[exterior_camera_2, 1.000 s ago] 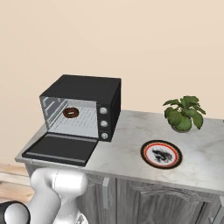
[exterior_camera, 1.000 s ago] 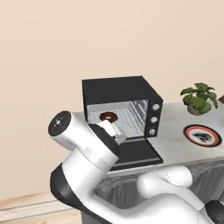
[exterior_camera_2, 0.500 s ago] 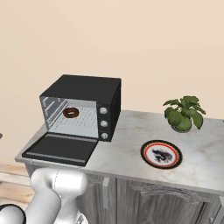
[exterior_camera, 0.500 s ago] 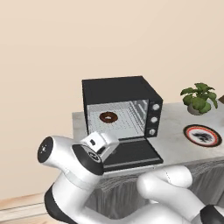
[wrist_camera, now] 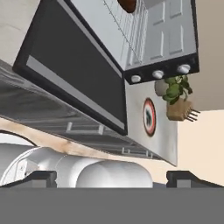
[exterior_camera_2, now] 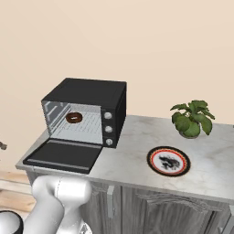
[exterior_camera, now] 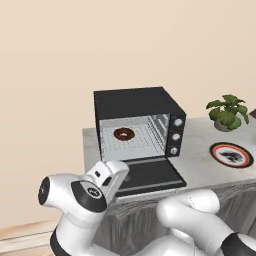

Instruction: Pick up the bagel from the plate, place it on the toaster oven rack, close the door, and set the timer.

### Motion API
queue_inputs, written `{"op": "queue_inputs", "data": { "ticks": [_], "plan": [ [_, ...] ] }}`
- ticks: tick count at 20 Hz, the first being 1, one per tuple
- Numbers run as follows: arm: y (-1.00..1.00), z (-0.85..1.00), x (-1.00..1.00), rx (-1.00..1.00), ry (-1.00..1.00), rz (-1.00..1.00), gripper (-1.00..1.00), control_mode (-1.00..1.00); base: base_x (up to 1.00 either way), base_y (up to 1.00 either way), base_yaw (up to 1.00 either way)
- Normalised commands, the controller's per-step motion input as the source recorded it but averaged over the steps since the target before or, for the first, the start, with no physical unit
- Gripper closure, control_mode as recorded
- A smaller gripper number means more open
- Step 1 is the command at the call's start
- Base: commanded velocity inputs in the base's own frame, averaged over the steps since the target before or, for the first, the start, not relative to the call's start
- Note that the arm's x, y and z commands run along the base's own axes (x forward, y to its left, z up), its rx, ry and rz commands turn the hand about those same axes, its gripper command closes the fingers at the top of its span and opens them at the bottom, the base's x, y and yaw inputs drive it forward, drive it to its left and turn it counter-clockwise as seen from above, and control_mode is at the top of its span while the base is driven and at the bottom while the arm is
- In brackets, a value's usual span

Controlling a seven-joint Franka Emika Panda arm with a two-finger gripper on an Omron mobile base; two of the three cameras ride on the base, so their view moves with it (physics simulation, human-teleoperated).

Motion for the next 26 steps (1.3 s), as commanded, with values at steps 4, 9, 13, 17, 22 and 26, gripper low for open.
{"op": "queue_inputs", "data": {
  "ticks": [4, 9, 13, 17, 22, 26],
  "plan": [
    [-0.14, -0.47, 0.18, -0.12, 0.02, 0.0, -1.0, -1.0, 0.0, 0.0, 0.0],
    [-0.37, -0.46, 0.03, -0.12, 0.01, 0.05, -1.0, -1.0, 0.0, 0.0, 0.0],
    [-0.18, -0.27, 0.0, -0.11, 0.01, 0.05, -1.0, -1.0, 0.0, 0.0, 0.0],
    [0.0, -0.09, 0.09, -0.09, 0.01, 0.0, -1.0, -1.0, 0.0, 0.0, 0.0],
    [0.09, -0.04, 0.32, -0.08, 0.06, 0.0, -1.0, -1.0, 0.0, 0.0, 0.0],
    [0.14, -0.1, 0.4, -0.08, 0.1, 0.0, -1.0, -1.0, 0.0, 0.0, 0.0]
  ]
}}
